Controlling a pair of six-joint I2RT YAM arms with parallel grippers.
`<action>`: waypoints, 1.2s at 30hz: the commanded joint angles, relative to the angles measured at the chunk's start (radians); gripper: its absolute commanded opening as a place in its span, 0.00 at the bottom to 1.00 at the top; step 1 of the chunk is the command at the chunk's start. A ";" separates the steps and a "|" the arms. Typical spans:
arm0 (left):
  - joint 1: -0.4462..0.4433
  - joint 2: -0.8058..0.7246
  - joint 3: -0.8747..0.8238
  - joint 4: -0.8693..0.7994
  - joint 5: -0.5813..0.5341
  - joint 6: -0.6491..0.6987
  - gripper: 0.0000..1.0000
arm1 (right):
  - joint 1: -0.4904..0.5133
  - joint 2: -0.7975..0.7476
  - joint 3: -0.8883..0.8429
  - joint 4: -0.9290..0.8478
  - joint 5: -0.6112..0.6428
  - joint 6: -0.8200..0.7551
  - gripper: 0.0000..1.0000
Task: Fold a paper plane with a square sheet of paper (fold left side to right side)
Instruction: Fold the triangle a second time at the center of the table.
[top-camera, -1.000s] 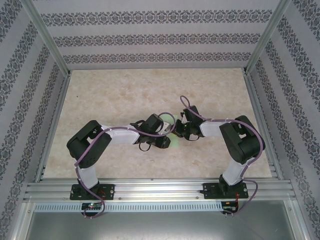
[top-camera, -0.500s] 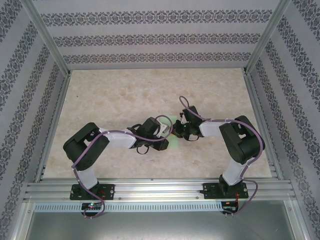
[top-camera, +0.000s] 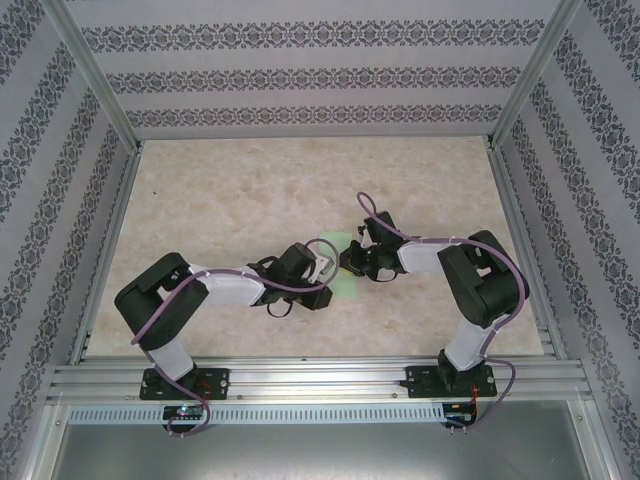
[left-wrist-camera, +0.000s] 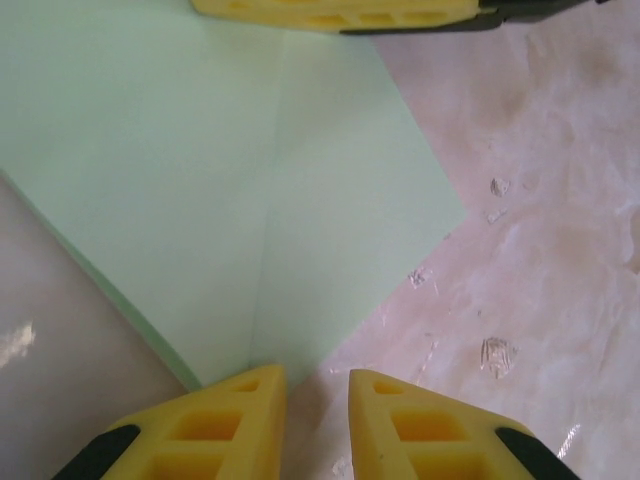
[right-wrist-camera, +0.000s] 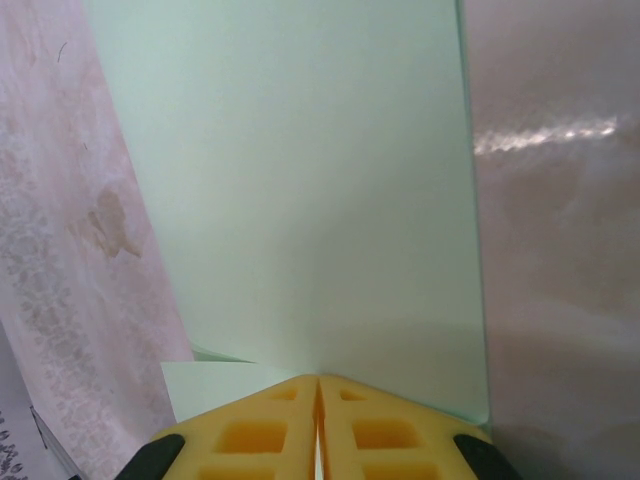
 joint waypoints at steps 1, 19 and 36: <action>-0.023 -0.023 -0.041 -0.105 0.011 -0.032 0.25 | 0.003 0.054 -0.013 -0.091 0.079 -0.021 0.10; 0.087 -0.091 0.112 -0.128 0.105 -0.044 0.26 | 0.005 0.049 -0.011 -0.089 0.072 -0.023 0.11; 0.080 0.082 0.112 -0.051 0.148 -0.058 0.26 | 0.006 0.044 -0.005 -0.101 0.072 -0.022 0.11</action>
